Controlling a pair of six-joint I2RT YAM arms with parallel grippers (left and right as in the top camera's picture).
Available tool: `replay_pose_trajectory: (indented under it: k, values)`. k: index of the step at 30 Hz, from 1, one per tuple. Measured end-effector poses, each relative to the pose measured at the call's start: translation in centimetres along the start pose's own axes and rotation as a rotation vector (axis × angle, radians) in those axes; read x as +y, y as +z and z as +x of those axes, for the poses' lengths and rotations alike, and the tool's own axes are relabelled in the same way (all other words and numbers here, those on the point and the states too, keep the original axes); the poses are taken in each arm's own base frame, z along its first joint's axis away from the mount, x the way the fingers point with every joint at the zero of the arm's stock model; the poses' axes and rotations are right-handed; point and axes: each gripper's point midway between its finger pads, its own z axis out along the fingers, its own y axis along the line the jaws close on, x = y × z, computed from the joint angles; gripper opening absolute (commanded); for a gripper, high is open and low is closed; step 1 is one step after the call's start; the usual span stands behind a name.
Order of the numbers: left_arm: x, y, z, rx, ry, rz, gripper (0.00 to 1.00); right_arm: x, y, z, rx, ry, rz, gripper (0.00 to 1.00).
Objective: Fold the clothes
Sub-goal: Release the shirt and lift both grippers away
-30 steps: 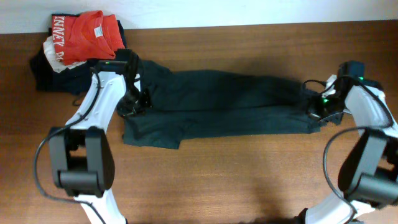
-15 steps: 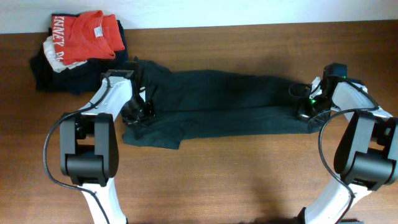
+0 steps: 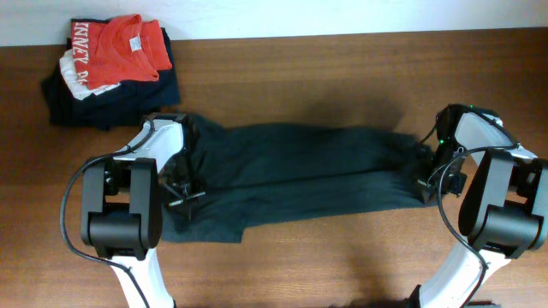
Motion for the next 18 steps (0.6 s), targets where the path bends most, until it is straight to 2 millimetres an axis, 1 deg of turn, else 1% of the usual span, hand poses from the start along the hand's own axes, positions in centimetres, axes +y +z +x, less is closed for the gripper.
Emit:
replay_pose_trajectory:
  k: [1,3,4,5,6,7,8,9,10,11,12,13,14,16,18]
  values:
    - [0.6,0.3,1.0,0.038,-0.002,-0.026,0.01,-0.8,0.0,0.5,0.014,0.02,0.041,0.04]
    - [1.0,0.1,1.5,0.043,-0.004,-0.036,0.01,-2.1,-1.2,1.9,0.028,0.033,0.088,0.04]
    - [1.1,-0.4,1.6,0.026,-0.004,-0.029,0.08,-2.5,-2.0,2.3,0.009,0.037,0.093,0.11]
    - [1.1,-1.4,1.6,-0.015,-0.004,-0.009,0.17,-2.8,-3.2,2.6,-0.023,0.045,0.09,0.27]
    - [1.0,-2.4,1.6,-0.061,-0.008,0.014,0.31,-3.1,-4.2,2.8,-0.049,0.05,0.088,0.45]
    - [1.1,-4.0,1.5,-0.13,-0.013,0.047,0.37,-3.4,-5.8,3.0,-0.09,0.056,0.079,0.72]
    - [1.2,-5.9,1.3,-0.216,-0.014,0.089,0.43,-3.5,-7.2,2.7,-0.133,0.056,0.068,0.84]
    - [1.4,-7.2,1.0,-0.266,-0.02,0.117,0.5,-3.6,-8.4,2.6,-0.15,0.052,0.063,0.93]
    - [1.5,-8.2,0.6,-0.314,-0.028,0.141,0.56,-3.5,-9.6,2.0,-0.183,0.045,0.051,1.0]
    - [1.9,-9.7,-0.7,-0.384,-0.037,0.175,0.62,-3.3,-11.3,1.2,-0.233,0.035,0.035,0.99]
    - [2.2,-10.8,-1.6,-0.424,-0.05,0.194,0.71,-3.1,-12.8,0.5,-0.278,0.017,0.014,0.99]
    - [2.4,-11.6,-2.3,-0.456,-0.054,0.206,0.75,-2.7,-14.8,-0.3,-0.336,-0.001,-0.016,0.99]
    - [3.1,-13.3,-4.2,-0.536,-0.068,0.234,0.76,-2.1,-16.8,-1.3,-0.403,-0.017,-0.06,0.99]
    - [3.6,-14.9,-6.2,-0.629,-0.051,0.257,0.76,-0.7,-20.2,-2.9,-0.527,-0.043,-0.15,0.98]
    - [4.0,-16.4,-8.0,-0.715,-0.013,0.28,0.76,0.9,-22.1,-3.8,-0.595,-0.074,-0.247,0.99]
